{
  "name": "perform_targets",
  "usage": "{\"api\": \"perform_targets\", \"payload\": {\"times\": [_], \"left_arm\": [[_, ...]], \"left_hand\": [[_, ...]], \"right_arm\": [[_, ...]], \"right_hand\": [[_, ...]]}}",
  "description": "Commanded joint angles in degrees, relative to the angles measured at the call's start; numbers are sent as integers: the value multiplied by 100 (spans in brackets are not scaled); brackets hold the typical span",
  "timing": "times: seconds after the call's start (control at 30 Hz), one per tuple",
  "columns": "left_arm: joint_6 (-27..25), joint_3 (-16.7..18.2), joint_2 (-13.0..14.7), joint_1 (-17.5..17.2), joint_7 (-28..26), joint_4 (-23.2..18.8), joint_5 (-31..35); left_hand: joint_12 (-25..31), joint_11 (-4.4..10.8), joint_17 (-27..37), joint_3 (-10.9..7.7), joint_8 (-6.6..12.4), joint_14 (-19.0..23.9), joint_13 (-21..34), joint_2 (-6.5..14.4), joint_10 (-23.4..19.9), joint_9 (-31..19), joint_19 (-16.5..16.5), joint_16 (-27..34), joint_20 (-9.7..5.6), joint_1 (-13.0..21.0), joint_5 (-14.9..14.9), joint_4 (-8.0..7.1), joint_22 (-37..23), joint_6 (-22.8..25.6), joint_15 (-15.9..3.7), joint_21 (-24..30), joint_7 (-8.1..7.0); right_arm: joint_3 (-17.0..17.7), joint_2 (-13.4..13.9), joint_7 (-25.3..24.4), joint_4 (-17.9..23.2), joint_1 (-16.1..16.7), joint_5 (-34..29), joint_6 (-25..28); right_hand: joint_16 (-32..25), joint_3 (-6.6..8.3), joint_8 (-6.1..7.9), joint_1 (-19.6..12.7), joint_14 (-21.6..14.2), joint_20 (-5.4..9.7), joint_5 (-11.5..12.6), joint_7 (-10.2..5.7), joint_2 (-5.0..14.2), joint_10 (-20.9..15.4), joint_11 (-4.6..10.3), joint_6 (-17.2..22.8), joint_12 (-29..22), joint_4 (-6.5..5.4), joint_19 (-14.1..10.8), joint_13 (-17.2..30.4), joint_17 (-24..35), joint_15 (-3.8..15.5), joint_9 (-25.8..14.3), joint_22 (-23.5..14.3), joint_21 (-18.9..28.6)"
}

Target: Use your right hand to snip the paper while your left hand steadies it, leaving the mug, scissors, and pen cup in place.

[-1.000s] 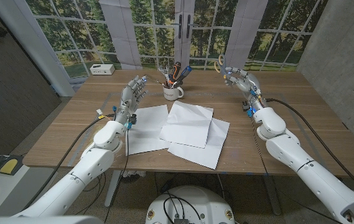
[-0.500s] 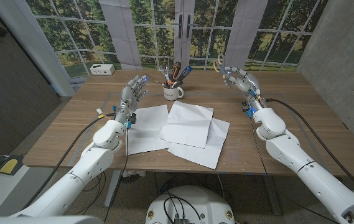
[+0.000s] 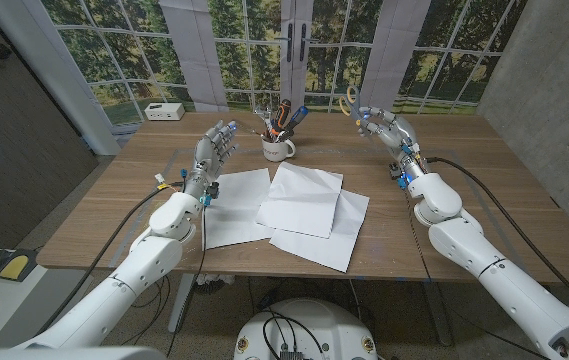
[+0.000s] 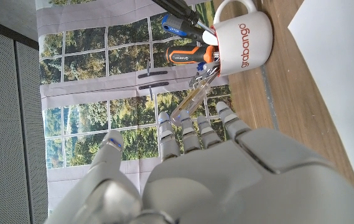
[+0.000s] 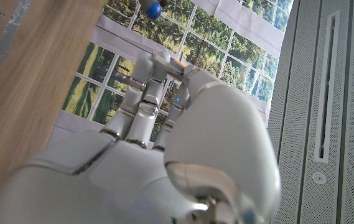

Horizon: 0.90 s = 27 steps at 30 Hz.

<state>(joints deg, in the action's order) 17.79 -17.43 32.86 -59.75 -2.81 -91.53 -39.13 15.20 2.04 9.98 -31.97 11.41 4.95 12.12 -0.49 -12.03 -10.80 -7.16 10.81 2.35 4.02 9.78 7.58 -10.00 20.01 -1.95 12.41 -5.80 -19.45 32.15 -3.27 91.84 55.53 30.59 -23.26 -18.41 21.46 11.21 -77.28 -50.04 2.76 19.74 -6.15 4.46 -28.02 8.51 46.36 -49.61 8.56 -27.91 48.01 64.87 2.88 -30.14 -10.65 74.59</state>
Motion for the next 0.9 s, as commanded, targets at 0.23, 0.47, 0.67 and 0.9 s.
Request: {"api": "perform_targets", "payload": {"times": [0.23,0.47,0.67,0.9], "left_arm": [[-31,-56,-33,112,48,45,8],[-59,-82,-30,181,103,56,5],[-92,-92,10,204,20,14,113],[-139,-93,-8,241,9,66,84]], "left_hand": [[28,8,32,31,8,93,16,67,-97,-25,-49,27,26,14,22,9,-12,64,25,-10,19],[45,28,33,38,17,191,18,67,-162,-27,-51,57,29,6,22,6,-13,95,18,-24,23],[55,17,34,42,30,233,20,66,-203,-29,-57,64,37,0,21,4,-13,137,17,-32,19],[72,35,34,48,36,280,23,65,-269,-31,-71,69,38,-7,21,2,-13,165,-15,-40,26]], "right_arm": [[57,238,412,134,36,229,29],[80,365,628,188,28,344,74],[88,424,810,194,-1,469,106],[55,454,1034,130,-92,532,87]], "right_hand": [[64,106,-8,0,-372,746,30,-35,9,2,9,20,-40,34,72,34,47,1063,-34,-5,84],[91,125,-1,5,-378,739,29,-33,3,5,13,25,-44,37,102,36,76,1063,-43,0,124],[109,139,1,5,-388,728,29,-28,-7,11,14,44,-49,42,116,42,98,1063,-39,5,155],[134,160,-4,7,-399,723,30,-24,-13,3,-8,47,-49,44,137,31,122,1061,-35,9,192]]}}
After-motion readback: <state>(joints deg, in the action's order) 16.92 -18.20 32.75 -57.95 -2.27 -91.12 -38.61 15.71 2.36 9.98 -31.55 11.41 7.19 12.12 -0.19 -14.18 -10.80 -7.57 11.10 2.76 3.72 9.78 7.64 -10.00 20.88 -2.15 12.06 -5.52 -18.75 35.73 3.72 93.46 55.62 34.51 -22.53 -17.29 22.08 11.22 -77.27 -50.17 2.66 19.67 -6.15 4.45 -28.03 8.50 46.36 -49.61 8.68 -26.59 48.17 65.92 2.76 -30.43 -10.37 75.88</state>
